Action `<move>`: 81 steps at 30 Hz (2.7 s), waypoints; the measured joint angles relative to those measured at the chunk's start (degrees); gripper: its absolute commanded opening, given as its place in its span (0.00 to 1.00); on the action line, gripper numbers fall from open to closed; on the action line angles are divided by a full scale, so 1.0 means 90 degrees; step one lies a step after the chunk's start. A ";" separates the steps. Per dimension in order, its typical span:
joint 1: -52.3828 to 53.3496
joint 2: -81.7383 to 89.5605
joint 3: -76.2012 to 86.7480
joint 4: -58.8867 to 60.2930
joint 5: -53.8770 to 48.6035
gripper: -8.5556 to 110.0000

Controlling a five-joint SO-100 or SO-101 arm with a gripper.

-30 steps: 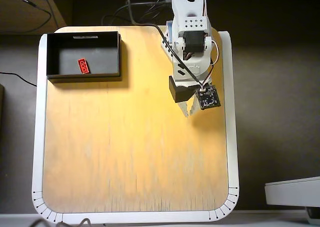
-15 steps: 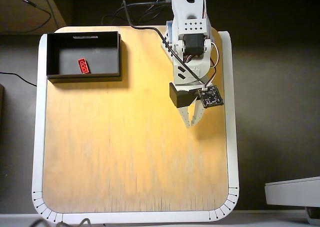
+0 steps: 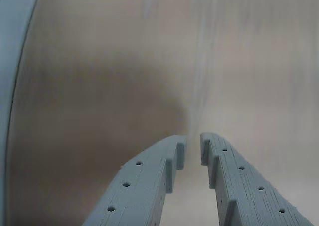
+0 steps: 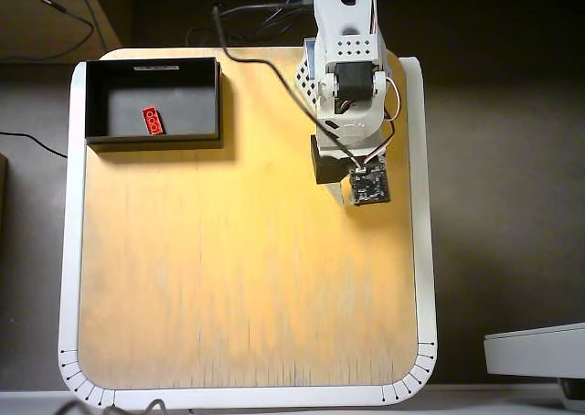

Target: Grasp a lego block and put it in the bin.

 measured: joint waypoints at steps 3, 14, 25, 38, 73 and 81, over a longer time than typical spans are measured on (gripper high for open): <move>0.0000 0.0000 0.0000 0.0068 -0.0283 0.08; 0.0000 0.0000 0.0000 0.0078 -0.0566 0.08; 0.0000 0.0000 0.0000 0.0078 -0.0615 0.08; 0.0000 0.0000 0.0000 0.0078 -0.0615 0.08; 0.0000 0.0000 0.0000 0.0078 -0.0674 0.08; 0.0000 0.0000 0.0000 0.0078 -0.0674 0.08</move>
